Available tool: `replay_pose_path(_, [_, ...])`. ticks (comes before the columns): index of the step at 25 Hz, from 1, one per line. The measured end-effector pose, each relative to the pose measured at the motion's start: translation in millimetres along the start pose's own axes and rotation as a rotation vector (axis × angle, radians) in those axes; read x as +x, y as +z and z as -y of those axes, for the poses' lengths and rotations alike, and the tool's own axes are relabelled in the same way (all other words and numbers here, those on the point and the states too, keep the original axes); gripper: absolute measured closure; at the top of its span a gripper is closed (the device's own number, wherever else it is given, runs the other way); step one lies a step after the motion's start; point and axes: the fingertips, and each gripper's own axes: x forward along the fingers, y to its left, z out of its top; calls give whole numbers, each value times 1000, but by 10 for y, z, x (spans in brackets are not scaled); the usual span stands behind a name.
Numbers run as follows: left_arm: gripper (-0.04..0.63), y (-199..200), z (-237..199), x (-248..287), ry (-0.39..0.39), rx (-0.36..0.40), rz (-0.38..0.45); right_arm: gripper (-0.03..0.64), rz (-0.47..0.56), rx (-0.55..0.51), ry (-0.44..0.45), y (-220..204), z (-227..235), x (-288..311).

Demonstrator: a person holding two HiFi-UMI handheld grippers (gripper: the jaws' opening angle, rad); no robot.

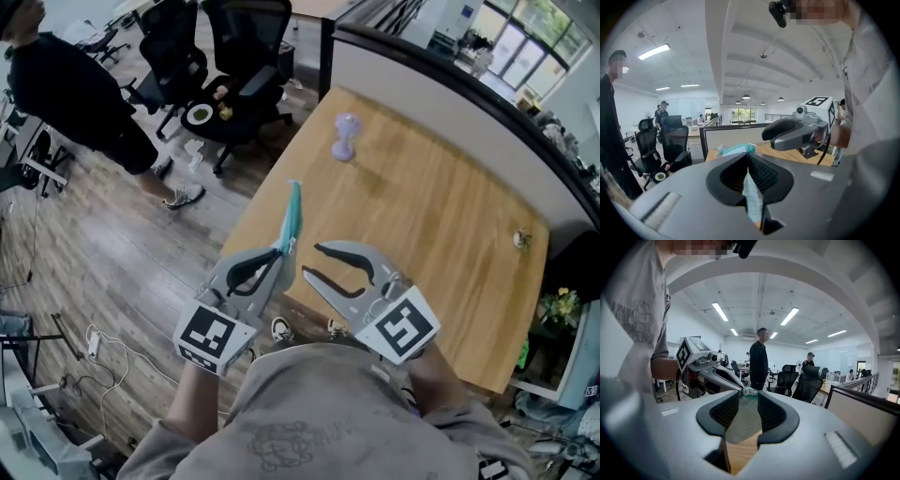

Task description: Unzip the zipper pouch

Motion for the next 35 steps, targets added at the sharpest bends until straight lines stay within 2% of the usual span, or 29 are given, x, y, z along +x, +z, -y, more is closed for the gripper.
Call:
replay_pose_path(4, [586, 17, 90, 35, -33, 3, 0, 482, -35, -87, 16, -4, -71, 70])
replay_pose_path(8, [586, 15, 176, 68, -54, 8, -8, 482, -71, -167, -6, -72, -113, 99])
replay_pose_path(13, [586, -25, 253, 79, -84, 33, -37, 482, -65, -154, -25, -102, -102, 86])
replay_pose_path(15, [586, -39, 277, 73, -98, 37, -43, 527, -66, -160, -29, -115, -87, 67])
replay_pose_path(17, [586, -58, 277, 65, -100, 35, -49, 544, -67, -155, -13, -133, -87, 50])
replay_pose_path(18, [586, -69, 269, 60, -99, 34, -52, 578, -68, -150, -5, -140, -86, 43])
replay_pose_path(21, [588, -99, 276, 37, -117, 44, -65, 601, -55, -106, 0, -137, -45, 12])
replay_pose_path(29, [589, -68, 557, 4, -230, 117, -64, 604, -41, 118, 85, -143, 25, -109])
replay_pose_path(35, [589, -124, 674, -33, -284, 160, -90, 604, -54, 155, 43, -226, 264, -172])
